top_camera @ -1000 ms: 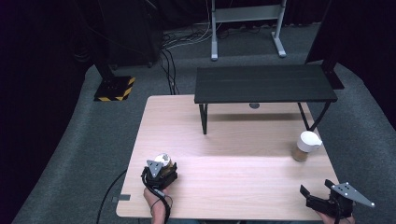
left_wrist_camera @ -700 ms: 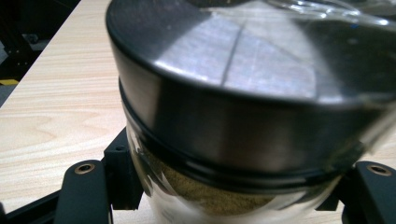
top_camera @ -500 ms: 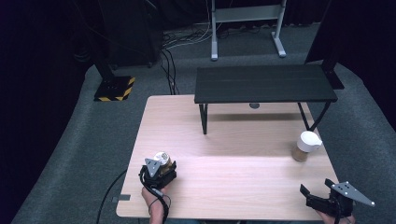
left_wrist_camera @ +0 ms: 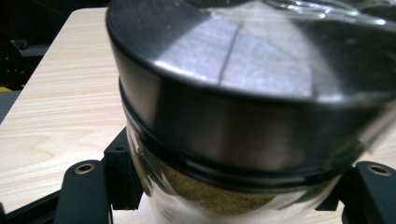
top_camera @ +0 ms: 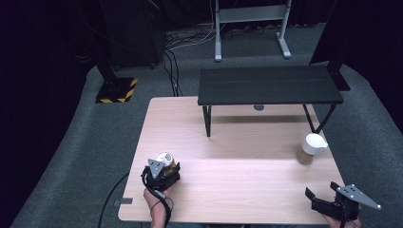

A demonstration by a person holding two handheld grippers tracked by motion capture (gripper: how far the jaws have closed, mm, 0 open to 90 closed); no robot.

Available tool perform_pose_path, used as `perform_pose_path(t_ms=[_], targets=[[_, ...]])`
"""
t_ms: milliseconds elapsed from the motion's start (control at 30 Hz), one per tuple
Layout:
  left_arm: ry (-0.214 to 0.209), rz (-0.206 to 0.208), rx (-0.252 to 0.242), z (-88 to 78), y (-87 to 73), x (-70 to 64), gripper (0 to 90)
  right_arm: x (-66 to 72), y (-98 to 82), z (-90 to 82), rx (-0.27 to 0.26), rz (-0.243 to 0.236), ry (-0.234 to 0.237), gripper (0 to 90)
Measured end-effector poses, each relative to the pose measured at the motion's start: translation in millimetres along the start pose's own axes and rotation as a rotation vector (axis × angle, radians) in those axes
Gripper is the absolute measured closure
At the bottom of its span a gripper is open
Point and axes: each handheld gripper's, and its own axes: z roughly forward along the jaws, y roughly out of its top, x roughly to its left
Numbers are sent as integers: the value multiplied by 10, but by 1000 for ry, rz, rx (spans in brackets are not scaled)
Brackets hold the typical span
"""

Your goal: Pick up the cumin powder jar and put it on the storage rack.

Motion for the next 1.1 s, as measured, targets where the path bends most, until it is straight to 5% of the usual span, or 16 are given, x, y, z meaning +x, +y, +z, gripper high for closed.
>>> perform_pose_path(t_ms=[1100], targets=[[-46, 66, -30, -38, 232, -70, 304, -23, -16, -13, 11, -4, 4, 0]])
